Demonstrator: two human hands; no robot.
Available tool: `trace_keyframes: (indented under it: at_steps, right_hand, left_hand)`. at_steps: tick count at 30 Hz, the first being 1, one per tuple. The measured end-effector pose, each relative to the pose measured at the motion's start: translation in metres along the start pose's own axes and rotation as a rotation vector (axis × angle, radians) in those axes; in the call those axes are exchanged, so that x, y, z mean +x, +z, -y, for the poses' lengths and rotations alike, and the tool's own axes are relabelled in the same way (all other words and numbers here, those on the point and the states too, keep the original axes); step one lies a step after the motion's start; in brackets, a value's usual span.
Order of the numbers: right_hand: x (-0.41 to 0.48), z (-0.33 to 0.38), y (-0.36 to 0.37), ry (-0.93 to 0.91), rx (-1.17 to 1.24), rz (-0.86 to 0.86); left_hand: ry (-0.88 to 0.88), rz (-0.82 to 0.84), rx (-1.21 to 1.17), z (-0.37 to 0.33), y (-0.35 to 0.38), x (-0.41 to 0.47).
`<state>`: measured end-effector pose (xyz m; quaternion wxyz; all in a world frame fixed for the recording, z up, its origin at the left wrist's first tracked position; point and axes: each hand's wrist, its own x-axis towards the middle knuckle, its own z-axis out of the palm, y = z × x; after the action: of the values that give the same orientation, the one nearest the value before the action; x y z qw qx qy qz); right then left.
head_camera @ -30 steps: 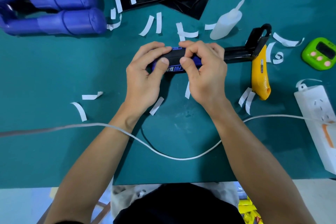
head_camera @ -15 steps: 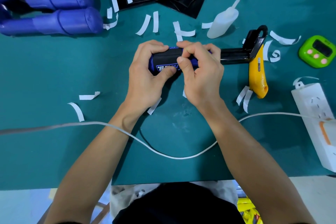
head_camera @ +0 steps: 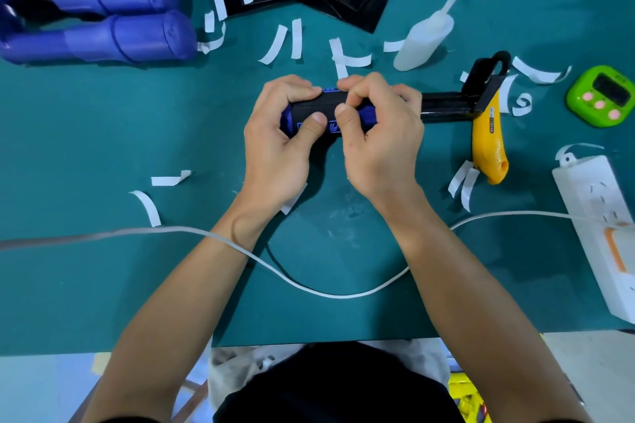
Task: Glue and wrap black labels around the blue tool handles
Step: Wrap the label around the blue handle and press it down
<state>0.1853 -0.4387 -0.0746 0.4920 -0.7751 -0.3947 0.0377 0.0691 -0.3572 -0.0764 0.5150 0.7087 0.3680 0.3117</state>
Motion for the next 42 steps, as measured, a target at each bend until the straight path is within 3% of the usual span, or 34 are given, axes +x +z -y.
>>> trace_keyframes:
  at_steps: [9, 13, 17, 21, 24, 26, 30, 32, 35, 39, 42]
  right_hand:
    - [0.006, 0.001, -0.005, 0.100, -0.100, 0.167]
    - [0.007, 0.005, -0.008, 0.125, -0.042, 0.139]
    - [0.007, 0.008, -0.009, 0.129, -0.026, 0.139]
    - [0.010, 0.012, -0.012, 0.144, -0.016, 0.156]
    - [0.007, 0.013, -0.014, 0.159, -0.008, 0.157]
    - [0.005, 0.016, -0.017, 0.203, 0.047, 0.080]
    - [0.015, 0.018, -0.030, 0.169, 0.286, -0.241]
    - [0.025, 0.011, -0.039, 0.171, 0.274, -0.328]
    - [0.040, -0.001, -0.051, 0.226, 0.048, -0.212]
    - [0.068, -0.008, -0.052, 0.326, -0.072, 0.080]
    - [0.086, -0.016, -0.052, 0.336, -0.171, 0.180]
  left_hand:
    - [-0.100, -0.018, -0.148, 0.000, -0.001, -0.003]
    - [-0.132, 0.005, -0.191, 0.004, -0.005, -0.001]
    - [-0.109, 0.088, -0.093, 0.009, -0.015, 0.003]
    - [0.006, 0.202, 0.160, 0.009, -0.020, 0.006]
    - [0.015, 0.195, 0.183, 0.011, -0.021, 0.008]
    - [0.024, 0.189, 0.173, 0.012, -0.021, 0.008]
    - [0.044, 0.178, 0.174, 0.014, -0.021, 0.008]
    - [0.052, 0.175, 0.176, 0.015, -0.022, 0.008]
    - [0.072, 0.177, 0.180, 0.016, -0.022, 0.009]
    - [0.113, 0.180, 0.194, 0.019, -0.022, 0.012]
    - [0.124, 0.181, 0.197, 0.021, -0.022, 0.013]
